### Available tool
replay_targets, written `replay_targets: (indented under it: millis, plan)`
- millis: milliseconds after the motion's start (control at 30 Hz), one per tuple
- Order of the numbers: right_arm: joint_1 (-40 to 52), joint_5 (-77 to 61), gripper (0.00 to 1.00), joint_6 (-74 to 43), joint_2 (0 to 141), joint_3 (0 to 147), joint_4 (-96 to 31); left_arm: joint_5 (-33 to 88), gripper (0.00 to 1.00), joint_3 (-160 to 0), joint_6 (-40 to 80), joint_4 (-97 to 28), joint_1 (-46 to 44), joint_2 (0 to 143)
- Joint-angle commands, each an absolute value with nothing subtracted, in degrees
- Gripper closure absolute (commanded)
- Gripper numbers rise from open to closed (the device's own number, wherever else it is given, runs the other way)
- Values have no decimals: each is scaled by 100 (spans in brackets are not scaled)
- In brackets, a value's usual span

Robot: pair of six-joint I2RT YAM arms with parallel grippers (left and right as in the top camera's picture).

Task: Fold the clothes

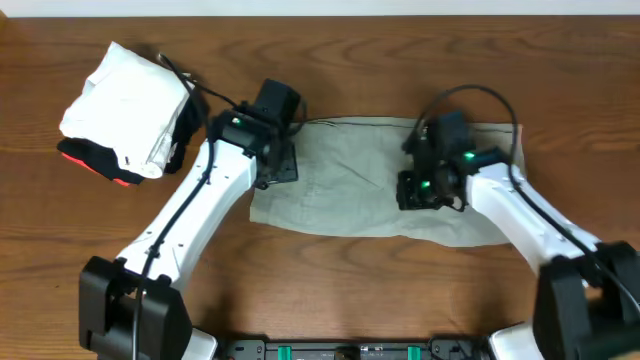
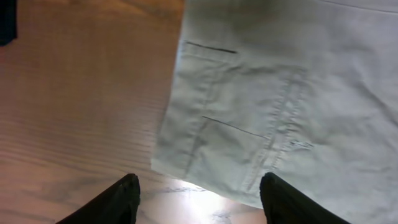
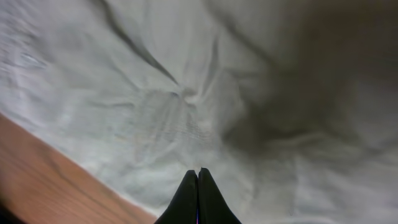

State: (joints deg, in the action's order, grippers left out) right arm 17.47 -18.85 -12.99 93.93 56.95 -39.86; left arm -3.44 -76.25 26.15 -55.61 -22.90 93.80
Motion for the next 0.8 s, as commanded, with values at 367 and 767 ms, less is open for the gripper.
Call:
replay_targets:
  millis: [367, 767]
  plan:
    - [2285, -1806, 99, -1264, 10916, 5822, -3870, -200, 31, -7013, 2530, -5249, -2005, 9437]
    - [2329, -1959, 99, -1529, 9815, 6840, -5111, -202, 30, -6952, 2512, -5175, -2005, 9437]
